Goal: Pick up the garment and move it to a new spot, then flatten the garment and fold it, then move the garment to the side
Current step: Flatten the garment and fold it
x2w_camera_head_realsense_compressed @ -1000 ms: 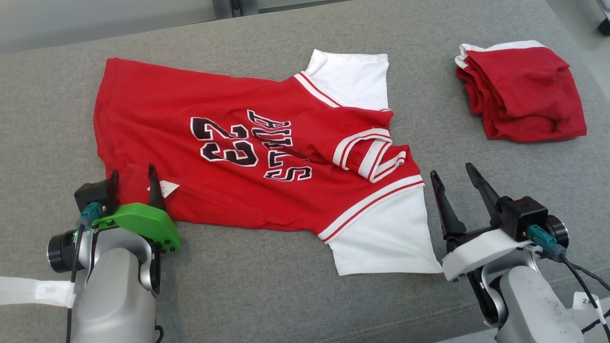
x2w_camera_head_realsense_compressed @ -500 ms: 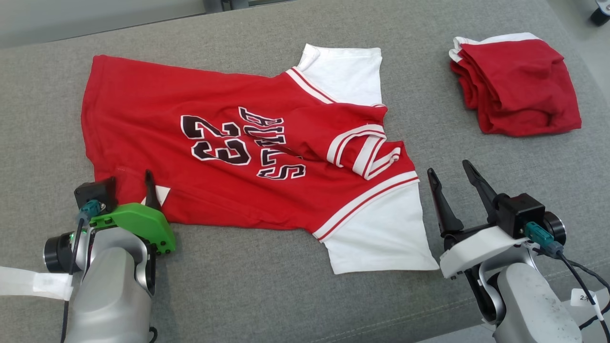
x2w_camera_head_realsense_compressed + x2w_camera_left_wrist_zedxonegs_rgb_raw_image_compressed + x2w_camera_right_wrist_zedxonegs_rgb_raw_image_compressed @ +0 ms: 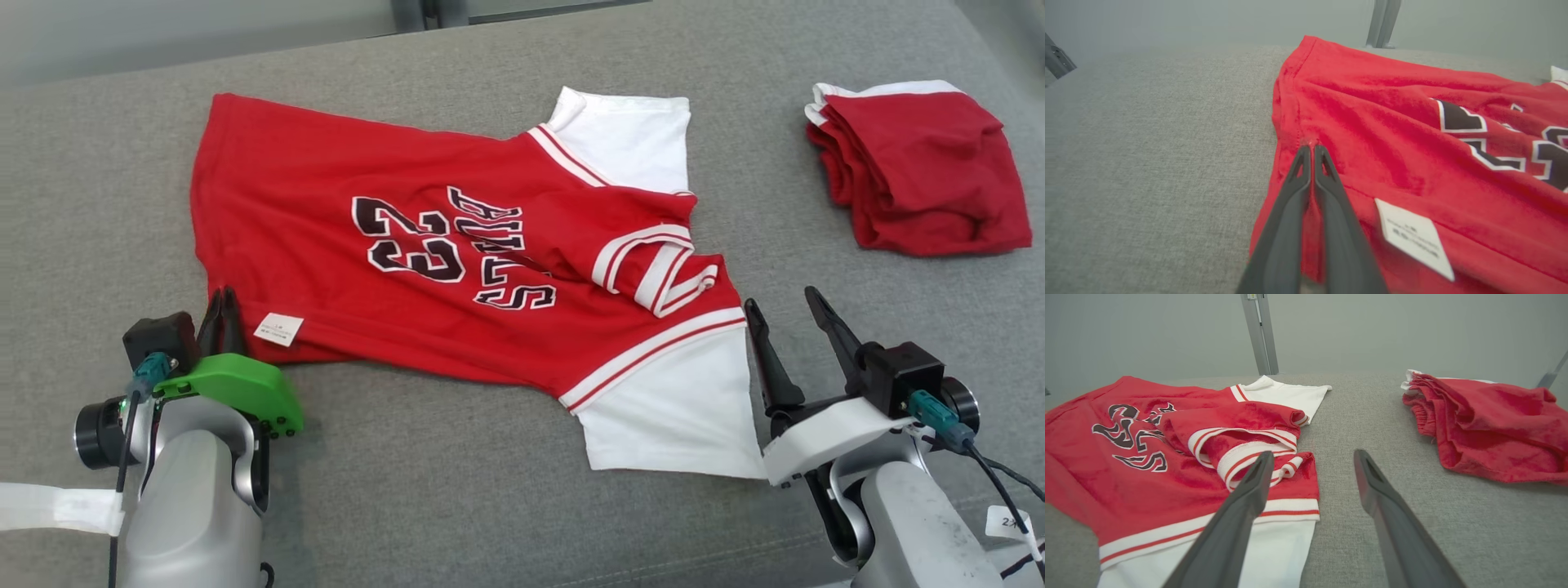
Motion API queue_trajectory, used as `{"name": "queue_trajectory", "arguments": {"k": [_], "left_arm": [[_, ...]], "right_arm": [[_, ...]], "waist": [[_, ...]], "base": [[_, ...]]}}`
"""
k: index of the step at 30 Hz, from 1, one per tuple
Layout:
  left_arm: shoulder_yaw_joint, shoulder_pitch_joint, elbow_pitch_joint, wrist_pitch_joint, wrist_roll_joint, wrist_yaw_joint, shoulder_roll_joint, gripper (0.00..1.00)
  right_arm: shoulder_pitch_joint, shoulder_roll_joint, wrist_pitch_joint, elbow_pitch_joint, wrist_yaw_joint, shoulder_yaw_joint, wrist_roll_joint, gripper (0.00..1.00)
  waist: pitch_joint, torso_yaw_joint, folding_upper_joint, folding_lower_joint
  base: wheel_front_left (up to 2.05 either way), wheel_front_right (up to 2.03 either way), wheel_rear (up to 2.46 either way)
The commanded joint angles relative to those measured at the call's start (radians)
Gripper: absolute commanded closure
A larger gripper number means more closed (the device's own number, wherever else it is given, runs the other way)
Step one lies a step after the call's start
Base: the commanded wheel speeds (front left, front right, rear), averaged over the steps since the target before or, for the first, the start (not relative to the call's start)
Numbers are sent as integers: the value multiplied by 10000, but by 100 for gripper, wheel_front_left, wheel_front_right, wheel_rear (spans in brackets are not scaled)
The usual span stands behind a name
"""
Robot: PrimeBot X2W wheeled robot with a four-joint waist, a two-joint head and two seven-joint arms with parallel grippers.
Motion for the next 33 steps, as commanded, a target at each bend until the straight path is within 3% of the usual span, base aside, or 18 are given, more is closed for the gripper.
{"name": "queue_trajectory", "arguments": {"k": [1,12,14,15,16,17,24,33], "left_arm": [[9,128,-122,3,69,-32,-5,100],[-187,1566,-1526,3,-210,-292,-195,97],[-285,1852,-1593,3,-302,-251,-182,78],[-382,2011,-1630,3,-375,-241,-189,61],[-445,2172,-1689,3,-501,-179,-190,20],[-488,2357,-1699,3,-573,-116,-185,0],[-281,3391,-1630,3,-597,477,-186,0],[239,4008,-2562,3,-49,565,-186,0]], "right_arm": [[99,15,2,-5,-20,-21,13,0],[381,106,2,117,-20,-200,22,0],[451,138,1,161,-20,-221,-10,0],[458,151,1,185,-20,-234,-9,0],[469,157,2,217,-20,-246,-1,0],[488,165,1,235,-20,-243,12,0],[715,109,1,250,-20,-359,107,0],[982,184,1,218,-20,-486,-93,0]], "waist": [[-207,352,0,0],[-766,1654,0,0],[-855,1764,0,0],[-885,1791,0,0],[-927,1815,0,0],[-975,1829,0,0],[-1298,1729,0,0],[-1628,1318,0,0]], "base": [[0,0,0],[0,0,0],[0,0,0],[0,0,0],[0,0,0],[0,0,0],[0,0,0],[0,0,0]]}}
